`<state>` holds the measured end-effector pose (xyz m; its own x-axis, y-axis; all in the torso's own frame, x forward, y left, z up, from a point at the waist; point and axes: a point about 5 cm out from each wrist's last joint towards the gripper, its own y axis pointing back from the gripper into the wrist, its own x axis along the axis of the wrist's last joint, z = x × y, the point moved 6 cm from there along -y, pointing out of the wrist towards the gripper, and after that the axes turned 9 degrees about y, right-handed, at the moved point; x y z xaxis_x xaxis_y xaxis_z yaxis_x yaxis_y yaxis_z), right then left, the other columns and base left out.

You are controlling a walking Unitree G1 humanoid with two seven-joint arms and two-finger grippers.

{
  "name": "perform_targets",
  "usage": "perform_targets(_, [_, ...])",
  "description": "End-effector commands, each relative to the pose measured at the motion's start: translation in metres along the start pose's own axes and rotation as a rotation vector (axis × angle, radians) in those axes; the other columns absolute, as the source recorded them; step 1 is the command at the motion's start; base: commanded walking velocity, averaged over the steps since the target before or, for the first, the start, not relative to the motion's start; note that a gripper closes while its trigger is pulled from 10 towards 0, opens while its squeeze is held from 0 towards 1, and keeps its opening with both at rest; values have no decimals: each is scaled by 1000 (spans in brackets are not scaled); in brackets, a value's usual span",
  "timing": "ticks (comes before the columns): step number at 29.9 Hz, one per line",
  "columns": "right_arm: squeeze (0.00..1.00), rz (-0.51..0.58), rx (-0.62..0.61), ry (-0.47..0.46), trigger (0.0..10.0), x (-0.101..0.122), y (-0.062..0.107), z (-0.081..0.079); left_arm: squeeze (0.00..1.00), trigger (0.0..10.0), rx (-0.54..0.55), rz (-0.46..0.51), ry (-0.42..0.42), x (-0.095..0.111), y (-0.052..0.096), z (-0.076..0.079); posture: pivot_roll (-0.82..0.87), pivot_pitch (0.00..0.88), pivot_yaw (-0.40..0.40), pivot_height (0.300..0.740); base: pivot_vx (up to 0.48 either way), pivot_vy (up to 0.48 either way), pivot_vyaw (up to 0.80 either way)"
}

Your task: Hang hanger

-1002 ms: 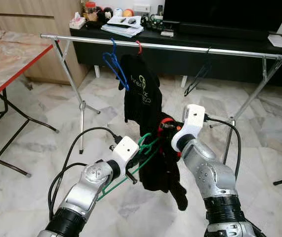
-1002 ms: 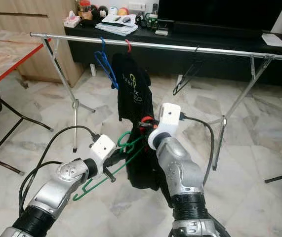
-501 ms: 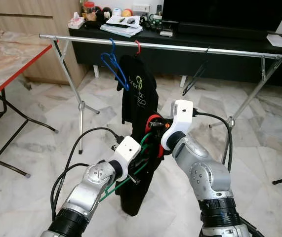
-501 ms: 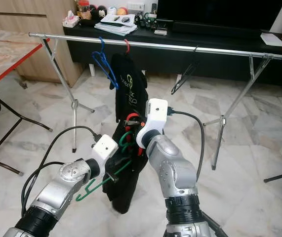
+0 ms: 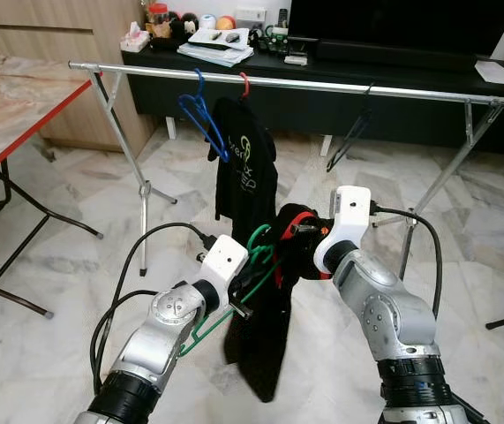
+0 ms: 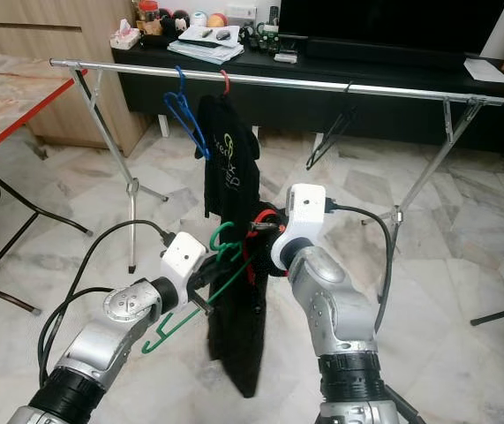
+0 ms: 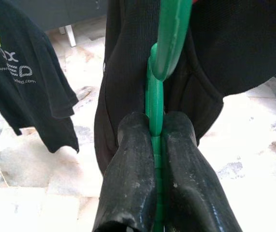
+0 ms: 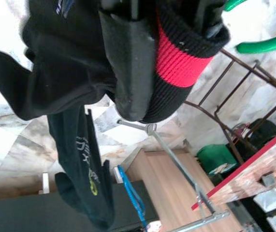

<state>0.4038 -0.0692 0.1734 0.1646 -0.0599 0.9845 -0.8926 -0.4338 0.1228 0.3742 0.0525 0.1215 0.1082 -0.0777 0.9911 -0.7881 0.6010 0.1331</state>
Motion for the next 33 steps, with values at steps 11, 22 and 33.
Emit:
perform_targets(11, [0,24,185,97,10000,6,8,-28,0,10000,-19,42,6,9,-2,5,-62,119,-37,740,0,0,0])
perform_targets(22, [0,24,280,190,10000,3,16,-38,0,10000,-40,48,14,9,-2,10,-62,121,-38,740,0,0,0])
perform_targets(33, [0,47,344,245,10000,6,23,-44,0,10000,-70,56,17,11,-3,16,-64,120,-38,740,0,0,0])
